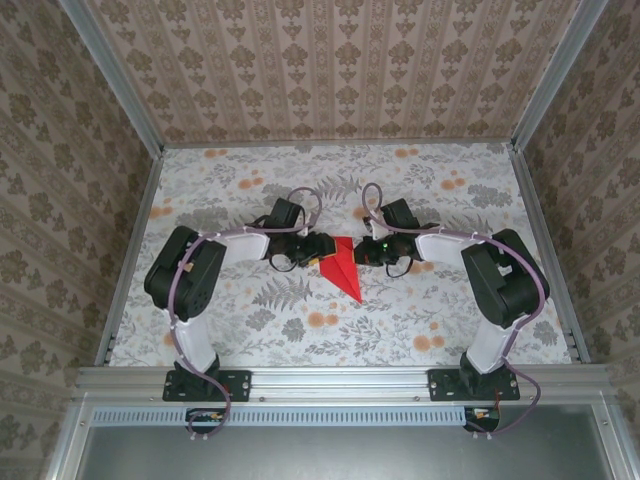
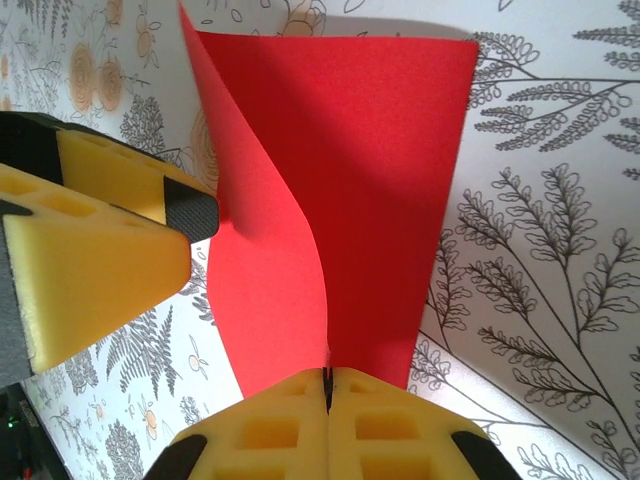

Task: Fold a paper plane with a square sheet of paper (fold left side to right side)
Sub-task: Turn over the paper at the center of the table.

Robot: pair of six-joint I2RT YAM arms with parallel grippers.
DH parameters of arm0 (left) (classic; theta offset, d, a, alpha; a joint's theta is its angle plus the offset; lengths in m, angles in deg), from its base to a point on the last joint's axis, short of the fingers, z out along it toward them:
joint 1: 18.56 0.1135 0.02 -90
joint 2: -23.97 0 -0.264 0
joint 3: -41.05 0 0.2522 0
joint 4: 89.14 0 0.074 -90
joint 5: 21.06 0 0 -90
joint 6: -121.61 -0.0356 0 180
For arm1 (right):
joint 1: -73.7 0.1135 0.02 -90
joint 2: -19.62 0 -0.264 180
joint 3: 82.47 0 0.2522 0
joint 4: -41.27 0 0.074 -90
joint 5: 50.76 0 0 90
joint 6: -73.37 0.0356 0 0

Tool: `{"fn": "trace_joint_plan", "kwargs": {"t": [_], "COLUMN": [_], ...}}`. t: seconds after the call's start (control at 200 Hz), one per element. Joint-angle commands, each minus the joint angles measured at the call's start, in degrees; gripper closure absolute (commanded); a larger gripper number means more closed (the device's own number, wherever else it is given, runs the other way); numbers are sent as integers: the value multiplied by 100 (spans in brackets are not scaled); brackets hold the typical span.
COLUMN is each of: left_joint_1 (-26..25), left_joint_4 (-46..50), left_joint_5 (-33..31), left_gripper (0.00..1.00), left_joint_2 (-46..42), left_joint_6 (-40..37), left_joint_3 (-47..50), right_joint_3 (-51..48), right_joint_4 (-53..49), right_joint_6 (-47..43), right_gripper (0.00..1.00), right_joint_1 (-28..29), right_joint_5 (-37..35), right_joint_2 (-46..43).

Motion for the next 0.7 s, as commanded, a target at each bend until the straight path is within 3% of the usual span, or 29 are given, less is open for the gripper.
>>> {"fn": "trace_joint_plan", "kwargs": {"t": [0.0,0.2,0.36,0.495,0.695], "left_joint_1": [-38,-64,-64,-73,-65], "left_joint_4": [-69,-148,-317,-434,-404], "left_joint_5": [107,185,262,300,326], "left_gripper": [47,50,63,76,88], "left_joint_2": [142,401,623,677,479], "left_joint_6": [77,70,85,47,-197], "left_joint_3": [-213,-413,-554,-654,-832], "right_joint_3": [-113,-161,-235,-324,-557], "right_joint_4": [-83,9,61,56,14], "right_joint_6": [-51,39,85,100,75], "right_gripper": [94,93,89,81,58], "right_joint_1": [-28,-63,-114,-207,-548], "right_joint_5": [-108,-56,-29,-52,-56], "right_joint_2": [-203,-191,-225,-375,-918]}}
